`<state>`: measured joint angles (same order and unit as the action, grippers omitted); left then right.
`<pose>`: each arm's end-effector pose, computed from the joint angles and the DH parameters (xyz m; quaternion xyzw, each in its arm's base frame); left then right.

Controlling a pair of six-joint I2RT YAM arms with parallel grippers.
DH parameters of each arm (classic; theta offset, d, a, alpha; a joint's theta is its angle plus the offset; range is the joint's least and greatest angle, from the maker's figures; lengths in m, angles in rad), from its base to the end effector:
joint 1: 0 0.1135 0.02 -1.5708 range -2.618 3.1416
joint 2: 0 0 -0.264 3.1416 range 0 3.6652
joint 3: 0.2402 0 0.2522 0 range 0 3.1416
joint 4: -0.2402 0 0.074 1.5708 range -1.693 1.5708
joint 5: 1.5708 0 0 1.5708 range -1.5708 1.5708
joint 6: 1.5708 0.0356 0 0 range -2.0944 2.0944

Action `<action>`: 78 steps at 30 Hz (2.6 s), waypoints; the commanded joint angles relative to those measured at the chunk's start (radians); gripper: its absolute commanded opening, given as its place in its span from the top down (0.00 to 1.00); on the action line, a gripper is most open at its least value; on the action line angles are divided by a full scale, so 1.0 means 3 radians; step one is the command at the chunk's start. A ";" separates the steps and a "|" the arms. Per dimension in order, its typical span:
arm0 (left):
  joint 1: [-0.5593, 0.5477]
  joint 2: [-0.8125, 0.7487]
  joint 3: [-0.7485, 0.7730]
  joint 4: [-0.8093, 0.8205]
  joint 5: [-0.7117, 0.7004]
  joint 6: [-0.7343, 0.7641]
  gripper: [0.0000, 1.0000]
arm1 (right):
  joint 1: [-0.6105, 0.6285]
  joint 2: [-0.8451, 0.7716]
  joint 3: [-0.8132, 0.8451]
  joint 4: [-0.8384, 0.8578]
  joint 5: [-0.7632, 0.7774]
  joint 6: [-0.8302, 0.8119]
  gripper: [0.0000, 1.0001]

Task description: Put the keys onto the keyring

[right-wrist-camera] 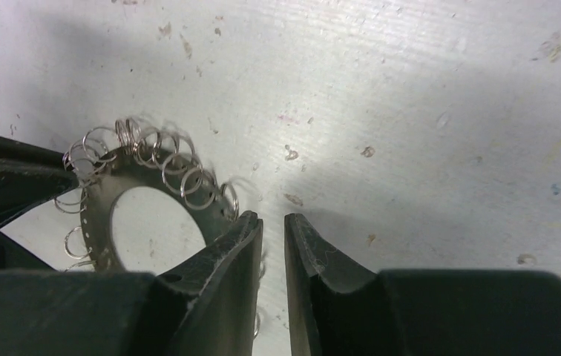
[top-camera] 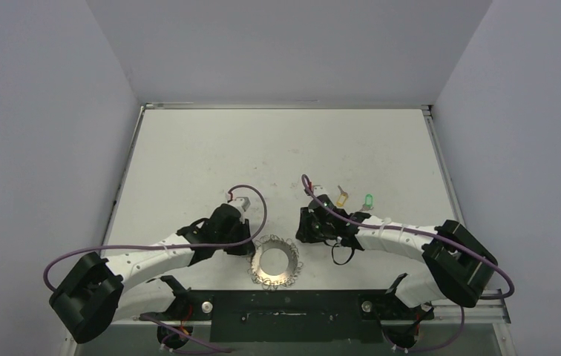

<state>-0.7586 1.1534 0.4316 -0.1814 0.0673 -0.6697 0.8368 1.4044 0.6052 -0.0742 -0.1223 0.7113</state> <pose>0.1466 -0.1423 0.1520 0.0530 0.9428 -0.2385 0.2266 0.1711 0.1962 0.1563 -0.0797 0.9349 0.2795 0.2037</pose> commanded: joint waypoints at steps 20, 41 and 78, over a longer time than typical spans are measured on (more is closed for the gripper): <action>-0.0011 -0.0143 -0.0080 0.0039 -0.0024 -0.0027 0.70 | -0.0048 -0.0212 -0.0305 0.0308 -0.0242 0.0188 0.57; -0.0009 -0.0130 -0.0009 -0.0049 -0.0084 -0.0023 0.71 | 0.0040 0.0343 0.0324 0.0299 -0.0128 -0.0021 0.82; 0.0199 0.1960 0.1700 -0.0154 -0.0065 0.0855 0.74 | 0.0605 -0.1173 -0.0757 0.0212 0.0124 0.0859 0.70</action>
<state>-0.7067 1.6897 0.8822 -0.1284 0.0631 -0.5068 1.0145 1.1763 0.3565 0.0341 -0.1711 0.9485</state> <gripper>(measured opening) 0.224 0.271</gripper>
